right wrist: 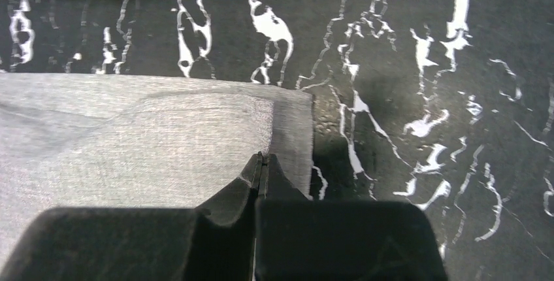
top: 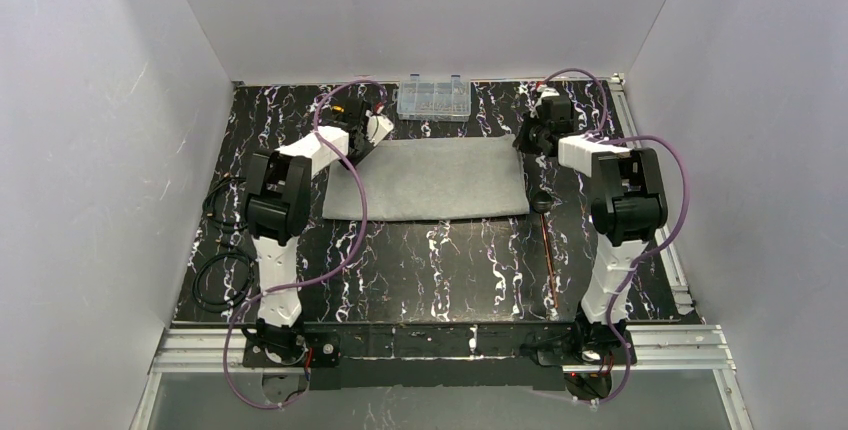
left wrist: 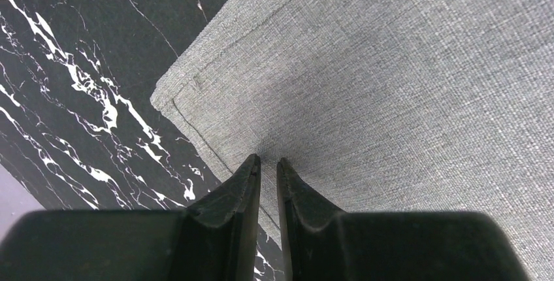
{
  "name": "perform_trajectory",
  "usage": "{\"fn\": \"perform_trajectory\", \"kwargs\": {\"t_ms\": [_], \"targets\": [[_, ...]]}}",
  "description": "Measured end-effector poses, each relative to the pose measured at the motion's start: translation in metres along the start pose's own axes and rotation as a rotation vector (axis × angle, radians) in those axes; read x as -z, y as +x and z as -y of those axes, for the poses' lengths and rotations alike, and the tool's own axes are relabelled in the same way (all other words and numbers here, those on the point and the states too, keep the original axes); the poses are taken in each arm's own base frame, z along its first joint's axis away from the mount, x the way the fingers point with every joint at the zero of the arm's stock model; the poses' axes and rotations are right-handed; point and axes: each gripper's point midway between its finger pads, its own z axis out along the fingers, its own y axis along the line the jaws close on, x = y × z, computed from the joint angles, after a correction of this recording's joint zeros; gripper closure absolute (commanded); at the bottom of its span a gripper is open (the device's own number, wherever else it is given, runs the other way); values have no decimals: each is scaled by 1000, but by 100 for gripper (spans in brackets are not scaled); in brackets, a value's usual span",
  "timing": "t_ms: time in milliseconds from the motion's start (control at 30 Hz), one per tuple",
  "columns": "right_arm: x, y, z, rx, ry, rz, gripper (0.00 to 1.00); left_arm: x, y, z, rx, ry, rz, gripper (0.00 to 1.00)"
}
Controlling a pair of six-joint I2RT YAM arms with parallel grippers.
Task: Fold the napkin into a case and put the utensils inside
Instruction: Fold and flatten the napkin at the center of the board.
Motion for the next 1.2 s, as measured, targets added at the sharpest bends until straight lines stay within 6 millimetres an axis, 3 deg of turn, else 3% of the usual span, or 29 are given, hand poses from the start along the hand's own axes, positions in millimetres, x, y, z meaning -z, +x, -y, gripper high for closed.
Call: {"fn": "perform_trajectory", "kwargs": {"t_ms": [467,567,667,733,800,933,1067,1200], "targets": [[3,2,17,26,101,-27,97,-5,7,-17,25,-76,-31,86],[2,-3,14,30,101,-22,84,-6,11,-21,44,-78,-34,84],[-1,-10,9,37,96,-11,72,-5,9,-18,74,-55,-20,75],[-1,-12,8,44,98,-7,52,1,8,-12,108,-7,-3,70],[-1,-13,9,45,118,-2,48,13,4,-3,137,62,16,68],[2,-12,17,45,178,-4,52,50,-25,2,163,148,113,69],[18,-22,9,40,188,30,57,90,-51,12,114,194,222,71],[35,-45,-27,30,93,103,66,89,-50,40,52,271,228,72]]}}
